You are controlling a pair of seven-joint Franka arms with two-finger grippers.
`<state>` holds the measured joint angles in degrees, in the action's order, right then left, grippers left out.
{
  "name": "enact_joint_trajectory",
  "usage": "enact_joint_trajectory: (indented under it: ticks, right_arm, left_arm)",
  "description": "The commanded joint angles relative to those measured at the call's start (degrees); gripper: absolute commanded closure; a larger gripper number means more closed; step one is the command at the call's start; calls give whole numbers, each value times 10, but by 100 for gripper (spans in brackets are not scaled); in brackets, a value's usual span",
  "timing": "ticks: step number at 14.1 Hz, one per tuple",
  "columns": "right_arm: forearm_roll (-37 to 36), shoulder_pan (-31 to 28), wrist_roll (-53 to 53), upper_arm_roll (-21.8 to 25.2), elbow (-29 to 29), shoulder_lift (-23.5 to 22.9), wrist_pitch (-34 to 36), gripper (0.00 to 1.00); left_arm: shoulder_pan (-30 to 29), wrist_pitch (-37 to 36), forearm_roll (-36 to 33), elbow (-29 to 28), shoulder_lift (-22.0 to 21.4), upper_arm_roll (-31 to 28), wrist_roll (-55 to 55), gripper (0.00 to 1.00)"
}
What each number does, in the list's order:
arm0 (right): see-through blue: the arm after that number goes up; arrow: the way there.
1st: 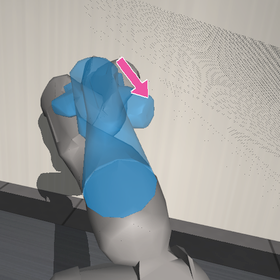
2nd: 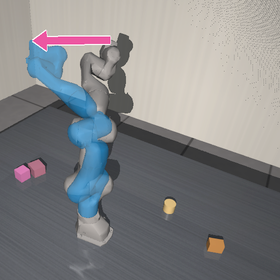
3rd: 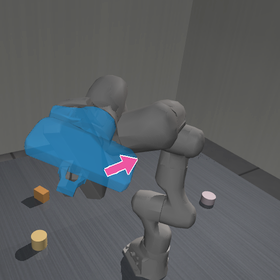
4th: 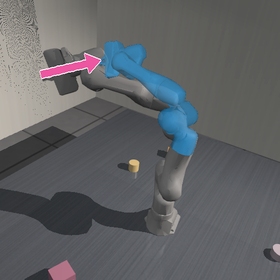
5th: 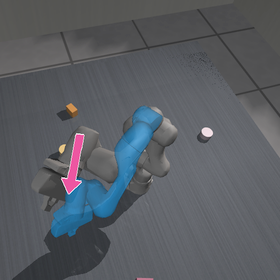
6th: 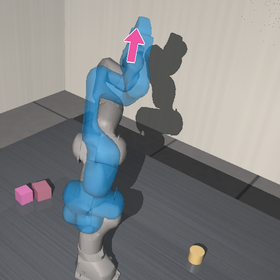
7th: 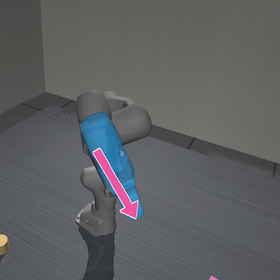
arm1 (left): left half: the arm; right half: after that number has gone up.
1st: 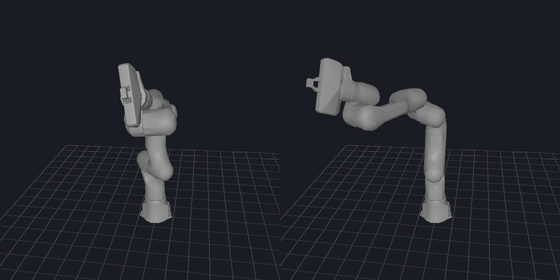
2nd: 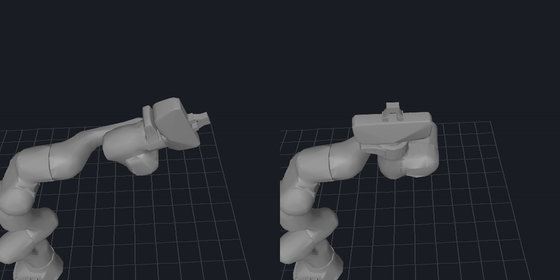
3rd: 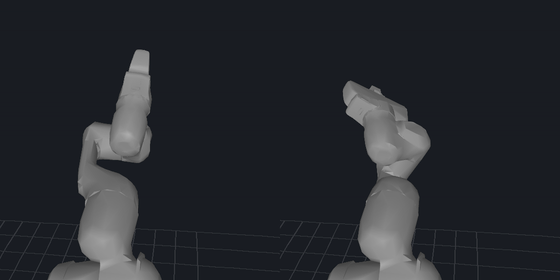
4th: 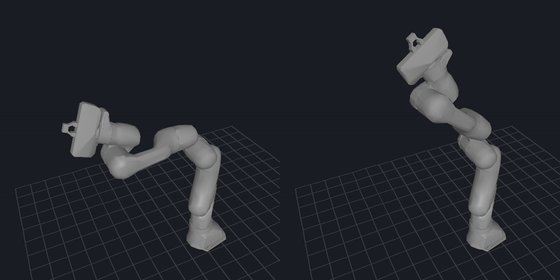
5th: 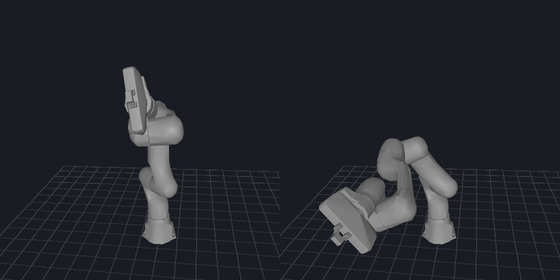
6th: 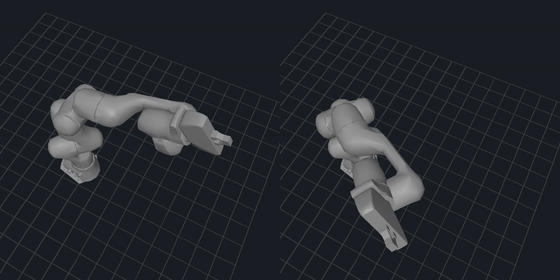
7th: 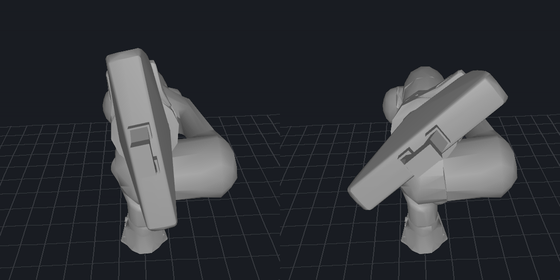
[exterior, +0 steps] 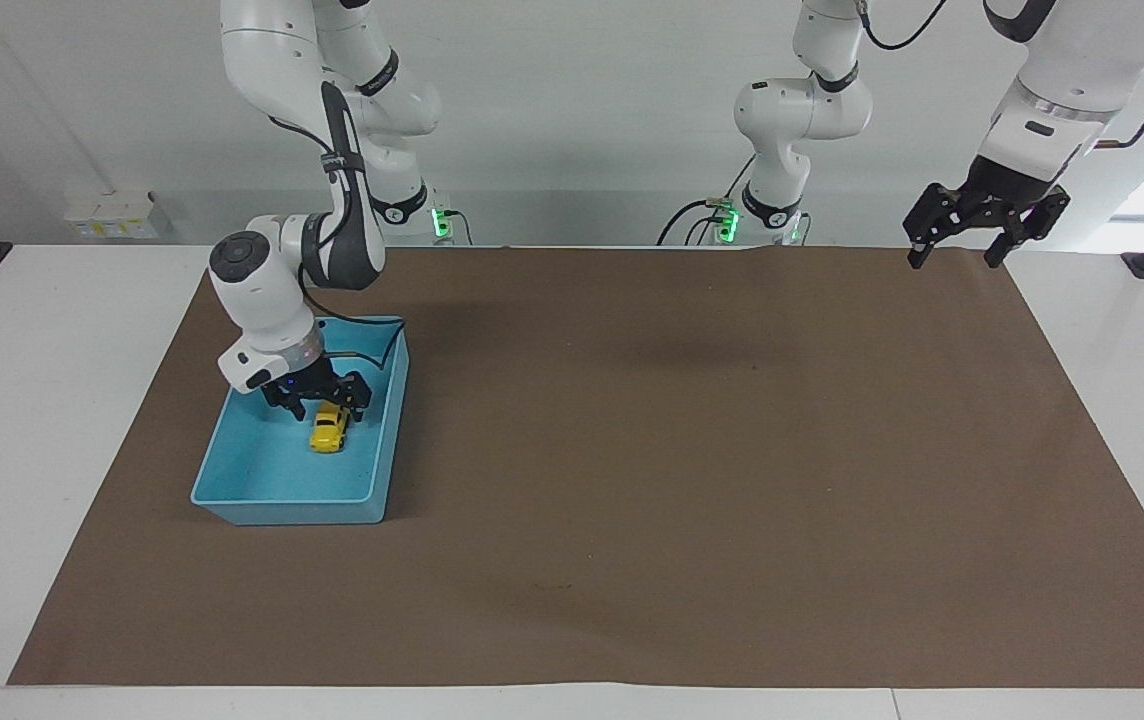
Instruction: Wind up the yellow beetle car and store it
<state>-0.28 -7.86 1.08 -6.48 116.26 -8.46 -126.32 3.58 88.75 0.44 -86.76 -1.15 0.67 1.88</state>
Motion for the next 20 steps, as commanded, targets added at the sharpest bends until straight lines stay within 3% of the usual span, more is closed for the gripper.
enact_joint_trajectory:
  ticks: [1,6,10,20]
  right_arm:
    - [-7,-3,36,-4,-52,1,69,0]
    - [-5,-2,80,-9,-110,19,170,0]
    - [-7,35,110,-10,-109,57,193,0]
    - [23,29,96,-4,-187,85,298,0]
  left_arm:
    - [-9,-5,8,-14,-14,4,-6,0]
    - [-9,-6,8,-15,-15,4,-6,0]
    - [-9,-6,8,-15,-15,4,-6,0]
    - [-8,-6,9,-14,-15,4,-6,0]
